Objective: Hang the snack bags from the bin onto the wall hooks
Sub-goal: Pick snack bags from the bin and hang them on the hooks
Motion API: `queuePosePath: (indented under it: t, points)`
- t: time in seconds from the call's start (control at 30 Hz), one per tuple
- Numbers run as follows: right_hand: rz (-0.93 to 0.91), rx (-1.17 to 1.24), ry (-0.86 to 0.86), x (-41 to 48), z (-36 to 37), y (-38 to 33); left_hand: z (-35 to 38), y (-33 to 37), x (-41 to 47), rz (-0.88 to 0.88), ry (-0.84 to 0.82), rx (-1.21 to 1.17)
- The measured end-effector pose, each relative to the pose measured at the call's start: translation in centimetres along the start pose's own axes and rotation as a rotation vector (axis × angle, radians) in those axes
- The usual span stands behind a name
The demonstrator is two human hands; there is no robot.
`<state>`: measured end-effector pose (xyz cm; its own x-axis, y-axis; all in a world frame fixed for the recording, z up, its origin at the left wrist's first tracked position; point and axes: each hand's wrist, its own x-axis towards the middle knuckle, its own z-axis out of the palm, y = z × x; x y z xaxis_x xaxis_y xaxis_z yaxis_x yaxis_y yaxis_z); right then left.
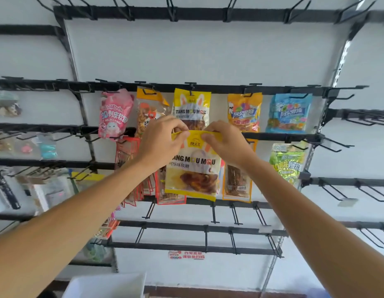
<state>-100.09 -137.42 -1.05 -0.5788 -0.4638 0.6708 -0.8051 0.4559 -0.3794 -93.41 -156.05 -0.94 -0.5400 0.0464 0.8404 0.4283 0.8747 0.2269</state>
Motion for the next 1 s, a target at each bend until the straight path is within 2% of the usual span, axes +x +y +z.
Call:
queuePosePath:
  t: [0.13, 0.27, 0.5, 0.67, 1.0]
  points:
    - [0.005, 0.064, 0.003, 1.1, 0.2, 0.3, 0.3, -0.4, 0.8, 0.045, 0.038, 0.057]
    - [0.037, 0.09, 0.031, 2.9, 0.7, 1.2, 0.5, -1.9, 1.0, 0.2, 0.028, 0.313]
    - [0.042, 0.057, 0.092, 7.8, 1.9, 2.6, 2.5, -6.4, 2.2, 0.319, -0.183, 0.499]
    - [0.061, 0.023, 0.134, 11.6, 2.4, 3.3, 3.9, -9.6, 5.2, 0.391, -0.201, 0.519]
    - [0.112, 0.037, 0.168, 16.1, 3.8, 5.4, 7.0, -14.2, 8.5, 0.401, -0.134, 0.438]
